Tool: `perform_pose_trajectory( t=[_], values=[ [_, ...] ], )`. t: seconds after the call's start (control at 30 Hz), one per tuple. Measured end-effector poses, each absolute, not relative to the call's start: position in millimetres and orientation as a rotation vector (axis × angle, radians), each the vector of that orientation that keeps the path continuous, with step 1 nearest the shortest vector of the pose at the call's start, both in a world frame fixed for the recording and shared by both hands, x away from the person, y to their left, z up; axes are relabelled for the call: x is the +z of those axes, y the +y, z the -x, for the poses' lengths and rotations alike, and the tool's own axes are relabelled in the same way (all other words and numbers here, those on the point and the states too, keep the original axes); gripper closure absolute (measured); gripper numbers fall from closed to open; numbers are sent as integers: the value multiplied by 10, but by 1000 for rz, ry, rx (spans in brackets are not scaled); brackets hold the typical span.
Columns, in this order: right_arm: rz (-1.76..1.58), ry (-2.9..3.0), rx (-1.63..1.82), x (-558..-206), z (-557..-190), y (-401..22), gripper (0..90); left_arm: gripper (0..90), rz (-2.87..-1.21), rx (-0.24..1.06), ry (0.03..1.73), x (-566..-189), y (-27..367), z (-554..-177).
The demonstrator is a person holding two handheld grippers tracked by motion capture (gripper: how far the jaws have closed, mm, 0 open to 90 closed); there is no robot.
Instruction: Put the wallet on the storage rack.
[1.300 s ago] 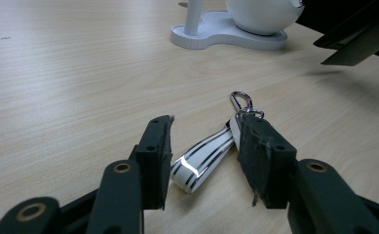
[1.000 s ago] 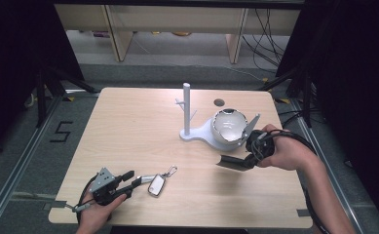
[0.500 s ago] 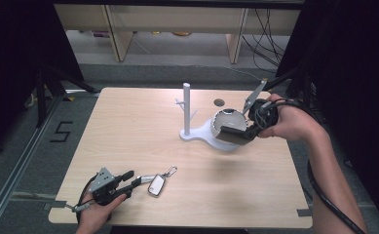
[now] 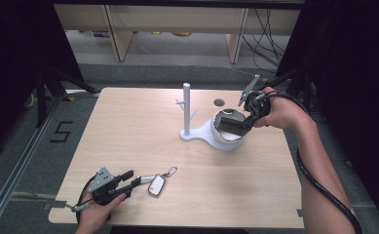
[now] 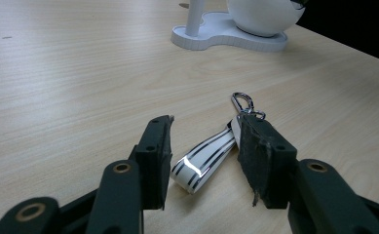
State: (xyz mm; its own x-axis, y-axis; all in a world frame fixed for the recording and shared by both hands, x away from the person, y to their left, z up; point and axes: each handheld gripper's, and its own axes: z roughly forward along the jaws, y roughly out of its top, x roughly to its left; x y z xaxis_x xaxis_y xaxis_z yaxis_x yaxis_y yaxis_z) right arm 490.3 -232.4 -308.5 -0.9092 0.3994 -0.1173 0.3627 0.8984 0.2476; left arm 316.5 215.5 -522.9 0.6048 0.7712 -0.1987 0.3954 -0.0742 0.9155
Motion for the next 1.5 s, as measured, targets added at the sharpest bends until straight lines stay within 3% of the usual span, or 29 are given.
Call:
perform_pose_trajectory(
  t=[0.73,1.17,1.5],
  values=[
    [-553,2805,394,-3369,-5217,-2334,797,545,-1687,402,979,-5229,2146,-3167],
    [-501,2607,332,-3423,-5254,-2290,666,542,-1690,409,981,-5226,2144,-3172],
    [-549,2576,313,-3510,-5299,-2277,662,541,-1676,404,969,-5236,2158,-3174]
  ],
)
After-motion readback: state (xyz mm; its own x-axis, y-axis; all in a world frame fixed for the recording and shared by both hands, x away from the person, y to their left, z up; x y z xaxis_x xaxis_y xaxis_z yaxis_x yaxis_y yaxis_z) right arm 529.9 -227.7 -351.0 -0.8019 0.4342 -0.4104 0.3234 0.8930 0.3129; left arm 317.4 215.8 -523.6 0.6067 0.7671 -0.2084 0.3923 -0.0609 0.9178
